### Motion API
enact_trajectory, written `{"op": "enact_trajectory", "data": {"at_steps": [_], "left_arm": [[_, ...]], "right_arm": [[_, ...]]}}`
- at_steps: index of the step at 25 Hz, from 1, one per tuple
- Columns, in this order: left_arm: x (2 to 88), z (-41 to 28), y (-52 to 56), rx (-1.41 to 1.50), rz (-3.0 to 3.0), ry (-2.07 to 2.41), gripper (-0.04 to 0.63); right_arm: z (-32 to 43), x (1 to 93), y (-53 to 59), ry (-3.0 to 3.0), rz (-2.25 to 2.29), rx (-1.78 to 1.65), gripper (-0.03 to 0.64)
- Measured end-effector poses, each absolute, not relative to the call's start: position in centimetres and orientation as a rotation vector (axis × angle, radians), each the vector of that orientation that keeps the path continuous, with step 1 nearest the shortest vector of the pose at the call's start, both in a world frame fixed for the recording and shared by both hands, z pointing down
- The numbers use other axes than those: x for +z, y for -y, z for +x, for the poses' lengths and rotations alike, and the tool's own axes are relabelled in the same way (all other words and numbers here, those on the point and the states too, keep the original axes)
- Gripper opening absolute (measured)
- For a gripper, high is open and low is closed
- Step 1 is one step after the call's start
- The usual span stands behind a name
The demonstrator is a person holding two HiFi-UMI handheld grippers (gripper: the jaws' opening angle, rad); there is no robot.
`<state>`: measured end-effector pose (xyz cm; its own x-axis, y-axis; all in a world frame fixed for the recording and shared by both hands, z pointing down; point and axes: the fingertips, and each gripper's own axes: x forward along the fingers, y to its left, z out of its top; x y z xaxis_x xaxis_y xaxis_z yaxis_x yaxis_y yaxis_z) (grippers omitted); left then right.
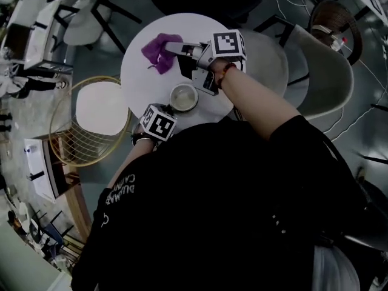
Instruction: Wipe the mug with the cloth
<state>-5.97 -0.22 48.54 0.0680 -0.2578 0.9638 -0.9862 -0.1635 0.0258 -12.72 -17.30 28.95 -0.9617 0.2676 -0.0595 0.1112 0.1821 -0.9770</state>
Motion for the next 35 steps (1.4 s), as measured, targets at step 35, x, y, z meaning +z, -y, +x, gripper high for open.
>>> {"op": "enact_trajectory", "data": {"at_steps": [35], "left_arm": [[32.3,-11.9,-5.8,0.432,1.971,1.489,0.000]], "right_arm": [[6.0,7.0,-2.1,3.281,0.290,1.461,0.015]]}}
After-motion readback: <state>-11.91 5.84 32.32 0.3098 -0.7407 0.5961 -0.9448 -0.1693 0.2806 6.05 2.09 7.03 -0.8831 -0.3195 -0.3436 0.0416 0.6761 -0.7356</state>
